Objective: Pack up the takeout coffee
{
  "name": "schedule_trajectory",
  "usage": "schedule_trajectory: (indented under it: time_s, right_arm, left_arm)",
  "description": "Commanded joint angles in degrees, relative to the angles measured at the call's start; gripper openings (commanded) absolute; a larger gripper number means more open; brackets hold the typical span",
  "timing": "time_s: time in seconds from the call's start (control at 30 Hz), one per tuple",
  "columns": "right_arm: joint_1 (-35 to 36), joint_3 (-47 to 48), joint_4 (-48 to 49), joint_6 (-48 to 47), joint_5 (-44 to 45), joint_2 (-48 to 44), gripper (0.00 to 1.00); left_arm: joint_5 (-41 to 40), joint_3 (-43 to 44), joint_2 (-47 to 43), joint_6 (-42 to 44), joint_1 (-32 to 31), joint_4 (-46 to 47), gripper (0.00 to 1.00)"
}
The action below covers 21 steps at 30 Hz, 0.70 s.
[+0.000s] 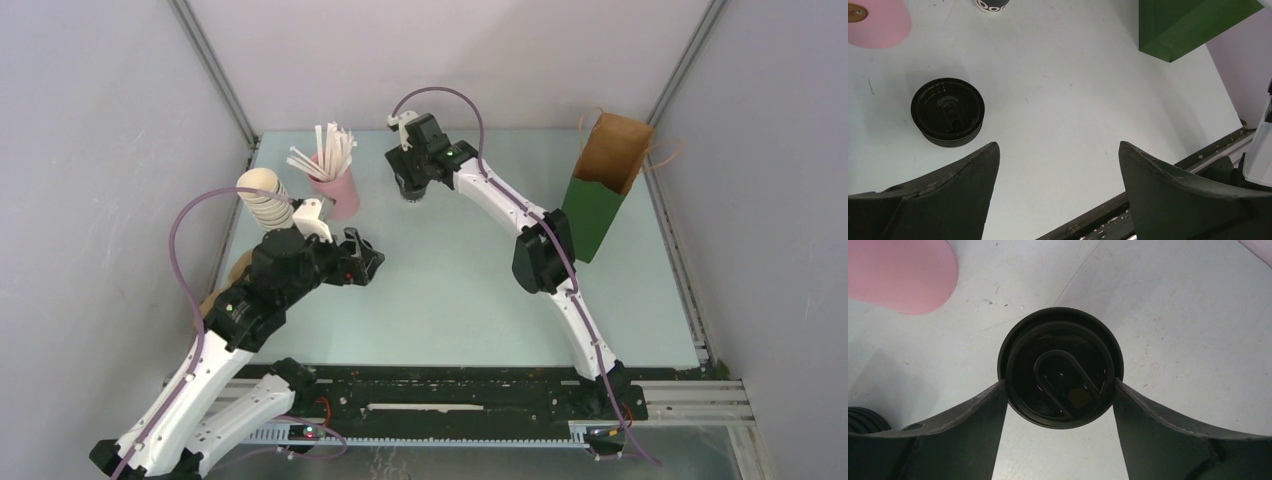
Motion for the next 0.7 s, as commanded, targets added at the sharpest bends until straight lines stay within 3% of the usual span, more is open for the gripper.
schedule_trajectory:
  time_s: [0.0,0.17,0.43,0.67]
  right_arm:
    - [0.71,2.90,0.32,-1.00,0.41,0.65,0.87]
    - [0.96,4.35,-0.99,-1.00,0.59,-0.43,0.99]
    - [1.96,4.07,-5.75,1.05,2.48,-8.31,1.00]
    - [3.47,-10.32,-7.51,6.38,1.29,-23.09,1.00]
  left_arm:
    - [-0.08,-0.50,-0.97,-0.37,-0.07,1.56,0.93]
    - [0.41,-0.50,-1.51,-0.75,-0.04,1.49,0.93]
    - [0.45,0.49,-3.29,-1.44,-0.03,0.58,0.94]
    - [-3.15,0.46,-4.83,-2.53,-0.03,-2.30,0.94]
